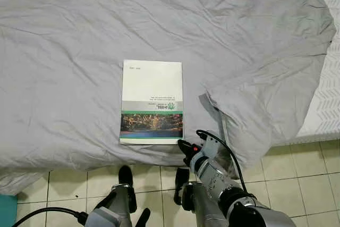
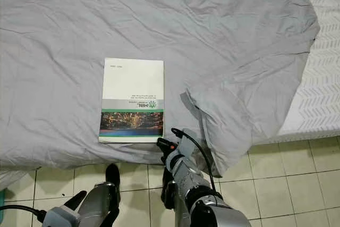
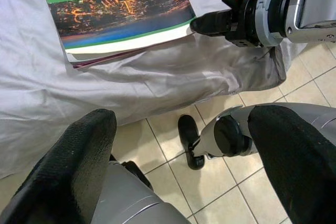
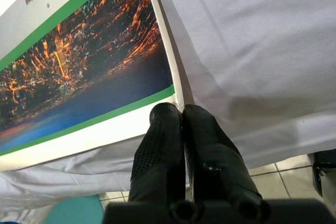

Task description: Clean up the room

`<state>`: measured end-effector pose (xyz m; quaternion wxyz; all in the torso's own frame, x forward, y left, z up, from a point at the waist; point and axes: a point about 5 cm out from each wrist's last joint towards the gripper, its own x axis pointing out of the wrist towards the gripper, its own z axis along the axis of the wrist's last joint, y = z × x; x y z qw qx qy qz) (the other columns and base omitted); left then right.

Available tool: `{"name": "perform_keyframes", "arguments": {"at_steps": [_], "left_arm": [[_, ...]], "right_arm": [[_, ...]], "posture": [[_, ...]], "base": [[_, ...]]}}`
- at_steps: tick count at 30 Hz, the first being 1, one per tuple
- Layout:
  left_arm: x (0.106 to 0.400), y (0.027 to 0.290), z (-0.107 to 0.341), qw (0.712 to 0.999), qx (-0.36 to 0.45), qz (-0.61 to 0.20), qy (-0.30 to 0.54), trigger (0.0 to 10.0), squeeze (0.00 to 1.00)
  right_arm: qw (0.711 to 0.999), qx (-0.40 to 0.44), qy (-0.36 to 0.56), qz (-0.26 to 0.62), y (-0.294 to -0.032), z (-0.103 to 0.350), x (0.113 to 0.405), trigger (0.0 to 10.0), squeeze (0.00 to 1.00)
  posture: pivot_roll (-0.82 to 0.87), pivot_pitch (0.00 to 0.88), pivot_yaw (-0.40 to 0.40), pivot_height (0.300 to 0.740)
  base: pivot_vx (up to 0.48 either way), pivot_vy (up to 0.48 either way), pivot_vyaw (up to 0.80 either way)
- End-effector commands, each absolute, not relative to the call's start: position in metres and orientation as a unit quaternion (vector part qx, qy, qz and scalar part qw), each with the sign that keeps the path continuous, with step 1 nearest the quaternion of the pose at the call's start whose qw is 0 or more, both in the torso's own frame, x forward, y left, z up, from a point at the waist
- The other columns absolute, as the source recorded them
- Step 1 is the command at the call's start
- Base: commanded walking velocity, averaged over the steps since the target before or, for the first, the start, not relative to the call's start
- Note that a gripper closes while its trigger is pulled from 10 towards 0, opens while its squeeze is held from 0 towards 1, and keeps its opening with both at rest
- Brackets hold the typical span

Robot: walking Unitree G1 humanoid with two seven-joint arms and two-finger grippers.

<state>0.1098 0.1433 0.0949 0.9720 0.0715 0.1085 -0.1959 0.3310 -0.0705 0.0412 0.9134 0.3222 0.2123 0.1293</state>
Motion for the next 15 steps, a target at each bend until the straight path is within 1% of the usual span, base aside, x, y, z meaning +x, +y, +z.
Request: {"name": "perform_keyframes", "arguments": {"at_steps": [1,2,3,4,5,6,9,10,11,12,13,14,15], "left_arm": [[0.102,0.140,0.087,0.968,0.067,-0.201,0.133,10.0,0.00],[0.102,0.140,0.087,0.968,0.067,-0.201,0.133,10.0,0.00],[0.108,0.141,0.083,0.969,0.067,-0.199,0.130,10.0,0.00],[0.108,0.141,0.083,0.969,0.067,-0.199,0.130,10.0,0.00],[0.113,0.142,0.078,0.969,0.068,-0.197,0.130,10.0,0.00],[0.123,0.145,0.070,0.970,0.070,-0.194,0.126,10.0,0.00],[0.131,0.147,0.065,0.971,0.071,-0.191,0.124,10.0,0.00],[0.142,0.151,0.059,0.972,0.072,-0.186,0.122,10.0,0.00],[0.142,0.151,0.059,0.972,0.072,-0.186,0.122,10.0,0.00],[0.155,0.154,0.056,0.973,0.076,-0.180,0.119,10.0,0.00],[0.169,0.158,0.048,0.974,0.080,-0.171,0.124,10.0,0.00],[0.183,0.161,0.043,0.975,0.085,-0.162,0.125,10.0,0.00],[0.183,0.161,0.043,0.975,0.085,-0.162,0.125,10.0,0.00]], "right_arm": [[0.890,0.358,0.247,0.134,-0.047,0.029,0.316,0.0,0.00],[0.890,0.358,0.247,0.134,-0.047,0.029,0.316,0.0,0.00],[0.896,0.360,0.221,0.136,-0.052,0.039,0.325,0.0,0.00],[0.896,0.360,0.221,0.136,-0.052,0.039,0.325,0.0,0.00],[0.900,0.360,0.203,0.138,-0.056,0.045,0.330,0.0,0.00],[0.913,0.336,0.174,0.154,-0.062,0.054,0.337,0.0,0.00],[0.921,0.317,0.155,0.165,-0.066,0.060,0.341,0.0,0.00],[0.935,0.269,0.129,0.194,-0.069,0.068,0.344,0.0,0.00],[0.935,0.269,0.129,0.194,-0.069,0.068,0.344,0.0,0.00],[0.944,0.233,0.096,0.215,-0.074,0.081,0.351,0.0,0.00],[0.949,0.206,0.071,0.227,-0.079,0.092,0.356,0.0,0.00],[0.954,0.185,0.046,0.232,-0.085,0.103,0.362,0.0,0.00],[0.954,0.185,0.046,0.232,-0.085,0.103,0.362,0.0,0.00]], "posture": [[0.26,0.684,-0.112,0.740],[0.26,0.684,-0.112,0.740],[0.21,0.634,-0.139,0.740],[0.21,0.634,-0.139,0.740],[0.20,0.613,-0.145,0.740],[0.16,0.506,-0.160,0.740],[0.16,0.506,-0.160,0.740],[0.14,0.425,-0.163,0.740],[0.14,0.425,-0.163,0.740],[0.12,0.368,-0.166,0.740],[0.11,0.267,-0.161,0.740],[0.10,0.218,-0.158,0.740],[0.10,0.218,-0.158,0.740]], "base": [[0.000,0.000,0.00],[0.000,0.000,0.00],[0.000,0.000,0.00],[0.000,0.000,0.00],[0.000,0.000,0.00],[0.000,0.000,0.00],[0.000,0.000,0.00],[0.000,0.000,0.00],[0.000,0.000,0.00],[0.000,0.000,0.00],[0.000,0.000,0.00],[0.000,0.000,0.00],[0.000,0.000,0.00]]}}
